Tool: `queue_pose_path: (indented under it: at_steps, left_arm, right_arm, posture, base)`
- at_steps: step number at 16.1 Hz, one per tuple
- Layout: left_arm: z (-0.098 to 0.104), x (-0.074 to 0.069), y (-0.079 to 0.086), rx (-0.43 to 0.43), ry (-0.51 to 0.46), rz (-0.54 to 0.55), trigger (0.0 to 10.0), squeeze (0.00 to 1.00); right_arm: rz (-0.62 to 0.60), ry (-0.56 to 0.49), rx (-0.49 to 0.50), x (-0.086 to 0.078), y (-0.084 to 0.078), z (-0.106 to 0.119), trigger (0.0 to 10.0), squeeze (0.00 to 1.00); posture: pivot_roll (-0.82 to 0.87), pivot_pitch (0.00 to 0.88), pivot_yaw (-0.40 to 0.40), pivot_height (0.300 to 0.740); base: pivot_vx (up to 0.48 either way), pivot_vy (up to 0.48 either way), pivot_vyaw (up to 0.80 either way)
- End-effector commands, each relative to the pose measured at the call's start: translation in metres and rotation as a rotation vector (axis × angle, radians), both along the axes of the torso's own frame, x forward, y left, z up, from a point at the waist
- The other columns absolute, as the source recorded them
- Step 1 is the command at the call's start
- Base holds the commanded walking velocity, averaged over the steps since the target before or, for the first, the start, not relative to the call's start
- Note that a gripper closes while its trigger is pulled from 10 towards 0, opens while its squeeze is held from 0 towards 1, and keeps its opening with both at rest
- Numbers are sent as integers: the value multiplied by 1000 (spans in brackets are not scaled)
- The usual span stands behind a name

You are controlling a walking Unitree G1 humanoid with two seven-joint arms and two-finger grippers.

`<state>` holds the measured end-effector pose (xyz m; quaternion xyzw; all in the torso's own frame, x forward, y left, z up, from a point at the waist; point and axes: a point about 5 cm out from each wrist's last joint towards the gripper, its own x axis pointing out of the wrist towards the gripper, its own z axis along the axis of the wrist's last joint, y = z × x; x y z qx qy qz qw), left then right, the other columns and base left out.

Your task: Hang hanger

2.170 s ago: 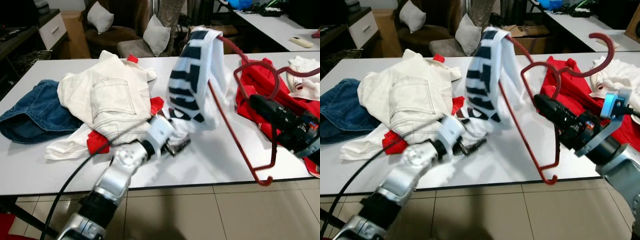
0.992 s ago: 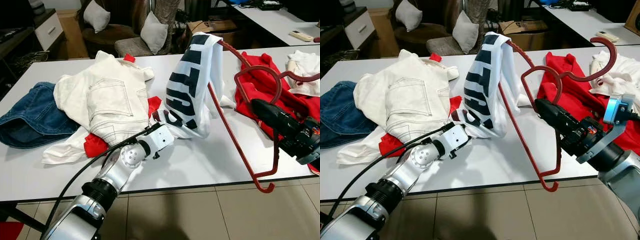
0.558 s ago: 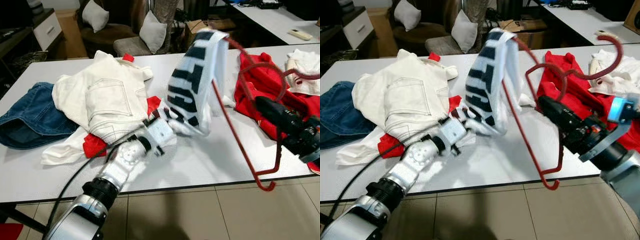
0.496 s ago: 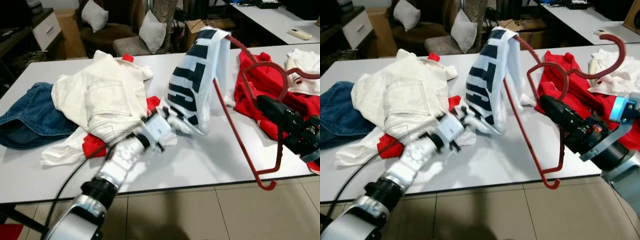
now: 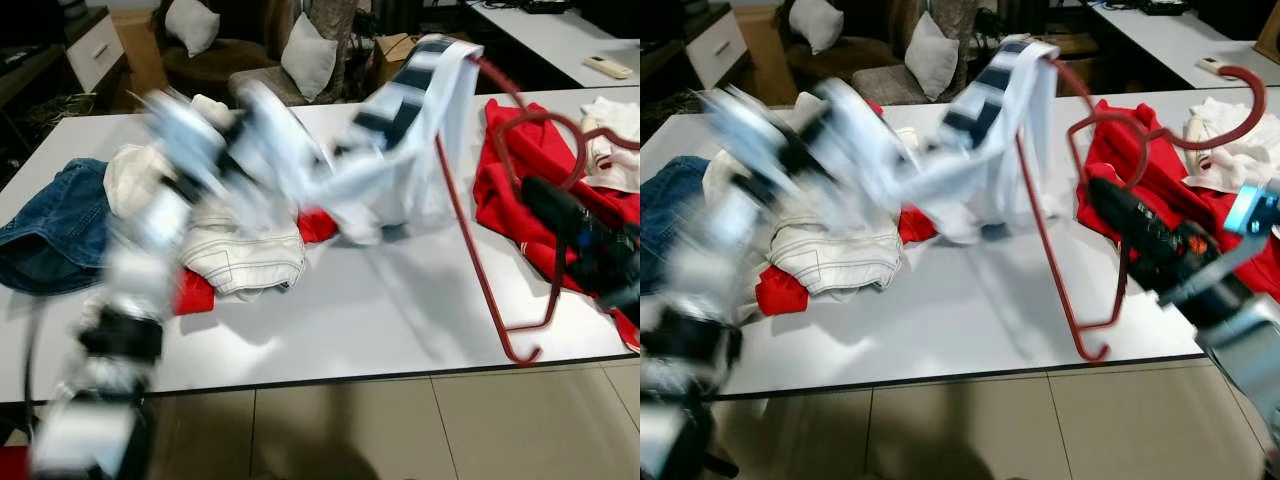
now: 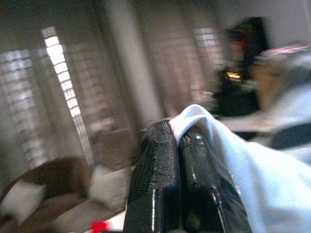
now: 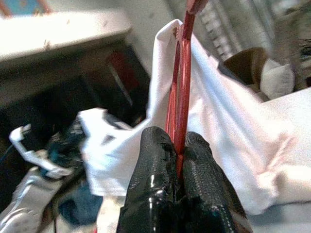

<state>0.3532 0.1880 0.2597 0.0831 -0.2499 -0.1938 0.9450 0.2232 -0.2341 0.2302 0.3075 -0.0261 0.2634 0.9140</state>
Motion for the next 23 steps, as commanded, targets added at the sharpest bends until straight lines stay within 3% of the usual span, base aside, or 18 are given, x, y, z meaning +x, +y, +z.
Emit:
queue_pose_path:
  at_steps: [1,4,5,7,9,10,12,13,14,15,16,18,19,22,23]
  left_arm:
    - [1,3,17,-44,47,43,0,0]
    - [-47,7,61,96,372,223,0,0]
    - [-65,4,76,44,466,325,0,0]
    - [-84,-3,81,193,522,376,0,0]
    - [-87,-8,80,160,527,349,0,0]
    - [-86,-9,81,170,517,344,9725,0]
    - [-76,-10,77,125,477,258,10000,0]
    - [-74,-10,77,131,466,257,10000,725]
    - [-67,-9,79,127,445,259,10000,1000]
    - [-62,-9,80,123,433,262,10000,1000]
    - [-55,-9,90,185,452,282,10000,1000]
    - [-55,-15,107,480,536,298,10000,1000]
    - [-56,-17,110,544,554,289,10000,1000]
    - [-56,-29,117,724,684,168,10000,1000]
    - [-54,-37,104,717,693,3,10000,1000]
  right_arm:
    - [-22,27,37,2,-2,-3,10000,0]
    - [-70,197,208,4,9,-41,10000,0]
    - [-97,277,247,2,12,-58,10000,0]
    - [-53,362,135,-6,26,-77,10000,0]
    - [-42,388,118,-9,29,-81,10000,0]
    - [-35,390,105,-9,30,-81,10000,0]
    - [1,365,99,-10,35,-77,10000,0]
    - [5,359,98,-10,35,-76,10000,0]
    - [32,333,90,-11,38,-73,10000,0]
    - [51,316,84,-11,41,-70,10000,0]
    - [91,274,83,-13,44,-63,10000,0]
    - [127,236,83,-15,47,-56,10000,0]
    - [137,225,86,-16,48,-54,10000,0]
    - [179,168,104,-17,52,-43,10000,0]
    - [187,150,112,-17,52,-39,10000,0]
  posture:
    - [-191,0,66,740]
    - [-187,0,82,740]
    - [-184,0,83,740]
    - [-192,0,93,740]
    - [-193,0,96,740]
    - [-192,0,95,740]
    - [-188,0,87,740]
    - [-188,0,87,740]
    - [-185,0,86,740]
    - [-185,0,86,740]
    - [-186,0,86,740]
    - [-188,0,87,740]
    - [-189,0,87,740]
    - [-191,0,90,740]
    - [-188,0,87,740]
  base:
    - [0,0,0]
    - [0,0,0]
    - [0,0,0]
    - [0,0,0]
    - [0,0,0]
    - [0,0,0]
    - [0,0,0]
    - [0,0,0]
    - [0,0,0]
    - [0,0,0]
    - [0,0,0]
    - [0,0,0]
    - [0,0,0]
    - [0,0,0]
    - [0,0,0]
